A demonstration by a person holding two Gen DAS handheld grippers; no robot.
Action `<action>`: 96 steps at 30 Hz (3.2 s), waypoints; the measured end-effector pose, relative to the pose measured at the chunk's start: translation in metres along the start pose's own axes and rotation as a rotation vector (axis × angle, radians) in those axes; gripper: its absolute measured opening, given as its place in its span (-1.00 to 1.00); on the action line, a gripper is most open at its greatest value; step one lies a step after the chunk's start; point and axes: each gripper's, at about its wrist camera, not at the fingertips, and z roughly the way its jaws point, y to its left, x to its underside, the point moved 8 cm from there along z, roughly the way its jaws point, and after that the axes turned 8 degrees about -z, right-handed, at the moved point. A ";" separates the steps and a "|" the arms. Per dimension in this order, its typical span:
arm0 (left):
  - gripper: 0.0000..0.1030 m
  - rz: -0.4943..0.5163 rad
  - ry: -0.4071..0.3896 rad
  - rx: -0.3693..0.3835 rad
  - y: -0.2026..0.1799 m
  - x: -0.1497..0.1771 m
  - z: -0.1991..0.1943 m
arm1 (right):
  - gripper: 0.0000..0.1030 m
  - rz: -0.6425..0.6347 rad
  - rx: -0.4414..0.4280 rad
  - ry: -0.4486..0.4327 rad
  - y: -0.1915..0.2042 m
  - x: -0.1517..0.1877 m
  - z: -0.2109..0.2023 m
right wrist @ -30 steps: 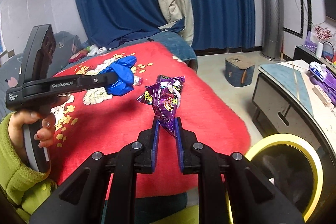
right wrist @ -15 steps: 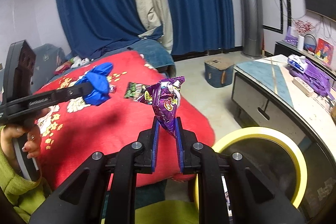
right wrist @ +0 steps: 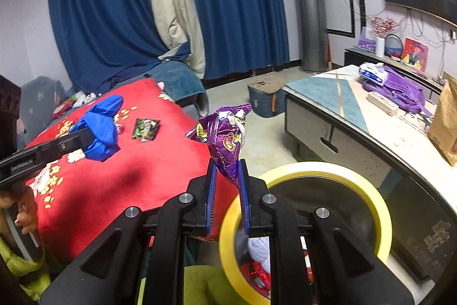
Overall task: Collect trash
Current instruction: 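Carry the purple wrapper in the right tool and blue glove in the left tool over the bin, then open both tools over the bin to drop the wrapper and glove, then move both tools back over the bed toward the green snack bag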
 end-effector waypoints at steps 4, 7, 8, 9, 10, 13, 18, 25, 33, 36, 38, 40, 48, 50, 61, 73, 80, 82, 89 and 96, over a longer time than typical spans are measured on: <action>-0.81 0.018 -0.001 0.018 -0.015 0.001 0.004 | -0.72 0.021 0.032 -0.012 -0.014 0.000 -0.005; -0.81 0.037 0.002 0.033 -0.026 0.004 0.009 | -0.72 0.037 0.050 -0.018 -0.024 0.002 -0.009; -0.81 0.043 0.006 0.042 -0.032 0.006 0.011 | -0.72 0.044 0.056 -0.020 -0.029 0.003 -0.010; -0.81 0.047 0.011 0.051 -0.036 0.007 0.013 | -0.72 0.051 0.061 -0.021 -0.032 0.004 -0.011; -0.81 0.055 0.013 0.059 -0.042 0.009 0.016 | -0.72 0.057 0.067 -0.023 -0.036 0.004 -0.013; -0.81 0.079 0.029 0.077 -0.053 0.013 0.023 | -0.72 0.077 0.089 -0.030 -0.048 0.008 -0.018; -0.81 0.113 0.048 0.097 -0.072 0.021 0.035 | -0.72 0.121 0.116 -0.032 -0.069 0.017 -0.025; -0.80 0.166 0.069 0.113 -0.094 0.030 0.052 | -0.72 0.161 0.148 -0.022 -0.089 0.032 -0.032; -0.80 0.221 0.104 0.126 -0.110 0.044 0.069 | -0.72 0.145 0.202 0.017 -0.103 0.048 -0.033; -0.79 0.237 0.119 0.133 -0.115 0.050 0.077 | -0.71 0.150 0.212 0.040 -0.107 0.056 -0.030; -0.79 0.244 0.132 0.135 -0.118 0.054 0.082 | -0.71 0.172 0.211 0.058 -0.112 0.062 -0.027; -0.79 0.249 0.149 0.141 -0.121 0.058 0.088 | -0.71 0.190 0.212 0.075 -0.115 0.067 -0.024; -0.78 0.278 0.190 0.147 -0.128 0.069 0.105 | -0.70 0.235 0.214 0.099 -0.127 0.076 -0.019; -0.65 0.278 0.196 0.145 -0.129 0.070 0.109 | -0.70 0.249 0.213 0.099 -0.130 0.077 -0.018; 0.79 0.207 0.176 0.116 -0.116 0.062 0.107 | 0.12 0.311 0.252 0.052 -0.142 0.075 -0.030; 0.79 0.172 0.087 -0.002 -0.082 0.041 0.083 | 0.32 0.225 0.216 -0.016 -0.111 0.047 -0.037; 0.79 0.159 0.009 -0.084 -0.055 0.023 0.064 | 0.35 0.176 0.165 -0.032 -0.081 0.028 -0.032; 0.79 0.144 -0.004 -0.096 -0.047 0.019 0.059 | 0.36 0.160 0.151 -0.037 -0.071 0.022 -0.030; 0.79 0.069 -0.055 -0.160 -0.010 0.000 0.043 | 0.39 0.104 0.082 -0.039 -0.033 -0.002 -0.015; 0.79 0.019 -0.123 -0.262 0.034 -0.018 0.024 | 0.39 0.067 0.007 -0.020 0.006 -0.021 0.009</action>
